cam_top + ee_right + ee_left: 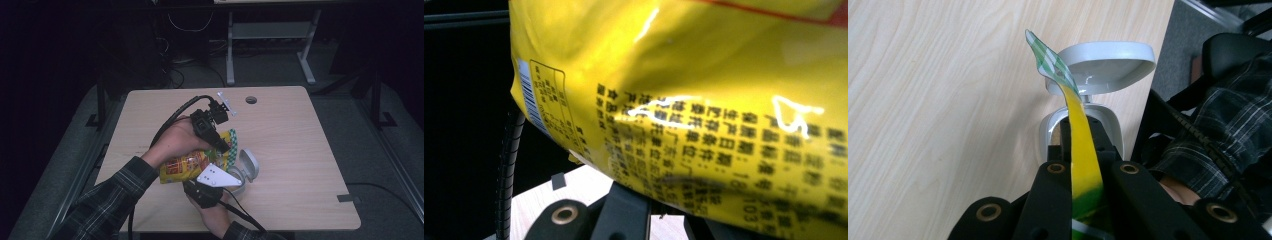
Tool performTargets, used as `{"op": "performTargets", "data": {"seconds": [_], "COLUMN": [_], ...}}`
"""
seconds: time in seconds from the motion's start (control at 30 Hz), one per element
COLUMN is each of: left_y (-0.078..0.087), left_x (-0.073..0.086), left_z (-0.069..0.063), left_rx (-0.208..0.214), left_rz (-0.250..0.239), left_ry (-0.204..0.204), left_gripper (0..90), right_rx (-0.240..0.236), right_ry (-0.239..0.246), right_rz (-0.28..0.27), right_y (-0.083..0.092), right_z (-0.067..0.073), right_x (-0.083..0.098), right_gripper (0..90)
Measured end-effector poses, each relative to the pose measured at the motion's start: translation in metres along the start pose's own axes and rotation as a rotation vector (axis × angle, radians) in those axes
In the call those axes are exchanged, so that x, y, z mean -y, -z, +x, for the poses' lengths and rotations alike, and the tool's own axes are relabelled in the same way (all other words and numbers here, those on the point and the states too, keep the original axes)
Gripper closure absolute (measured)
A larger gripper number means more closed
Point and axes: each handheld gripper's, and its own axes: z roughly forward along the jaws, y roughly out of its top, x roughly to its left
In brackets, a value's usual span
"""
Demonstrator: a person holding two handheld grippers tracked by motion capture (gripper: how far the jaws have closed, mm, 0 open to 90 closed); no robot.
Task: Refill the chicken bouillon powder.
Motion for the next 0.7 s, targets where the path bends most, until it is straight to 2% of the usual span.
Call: {"op": "performTargets", "data": {"seconds": [0.6,0.7], "left_y": [0.017,0.021], "left_x": [0.019,0.024], "left_z": [-0.003,-0.005], "left_rx": [0.036,0.046], "left_rz": [-0.078,-0.103], "left_ry": [-0.003,-0.006], "left_gripper": [90.0,90.0], "right_rx": [0.001,0.005], "right_ry": [0.014,0.013], "right_rz": [0.031,0.033], "right_y": [-0.001,-0.001], "right_z": [0.004,0.004], "right_x": [0.002,0.002], "right_gripper": [89.7,89.8]}}
